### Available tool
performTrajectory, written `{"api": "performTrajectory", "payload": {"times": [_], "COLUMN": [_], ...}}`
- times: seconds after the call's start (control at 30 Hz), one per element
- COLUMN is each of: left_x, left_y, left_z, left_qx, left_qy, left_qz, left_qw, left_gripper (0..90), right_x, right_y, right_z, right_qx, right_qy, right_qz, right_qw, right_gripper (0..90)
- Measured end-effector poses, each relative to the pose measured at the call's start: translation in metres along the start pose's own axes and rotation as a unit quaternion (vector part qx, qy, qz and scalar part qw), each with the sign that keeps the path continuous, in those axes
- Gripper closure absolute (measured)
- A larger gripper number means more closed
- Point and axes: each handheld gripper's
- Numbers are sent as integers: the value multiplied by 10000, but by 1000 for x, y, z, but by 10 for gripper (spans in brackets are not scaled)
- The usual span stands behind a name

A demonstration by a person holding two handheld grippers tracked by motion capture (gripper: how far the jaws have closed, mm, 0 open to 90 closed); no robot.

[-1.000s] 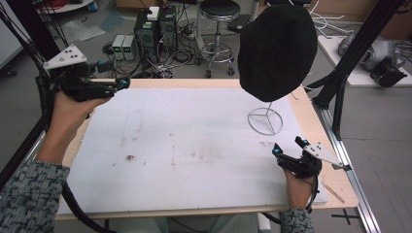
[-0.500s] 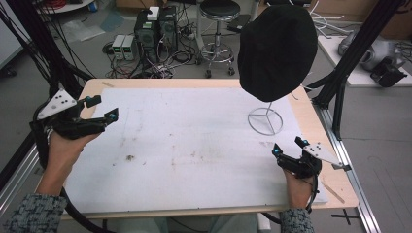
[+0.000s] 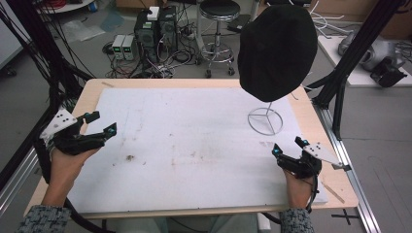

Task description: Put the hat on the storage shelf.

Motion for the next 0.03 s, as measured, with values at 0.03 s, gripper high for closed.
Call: {"api": "performTrajectory", "payload": {"times": [0.03], "left_x": [1], "left_y": [-1], "left_z": [0], "left_qx": [5], "left_qy": [8], "left_qz": [-21], "left_qw": [10000], "left_gripper": [225], "right_x": [0], "right_y": [0], "right_z": [0], "right_qx": [-4], "right_qy": [2], "right_qz": [0], "right_qw": [10000], "right_gripper": [100]}}
Point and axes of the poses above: each handheld gripper's, and its own axes: z roughly backward along the jaws, y roughly out of its top, x roughly to its right, and after that the axes turned 6 degrees about x, right-handed
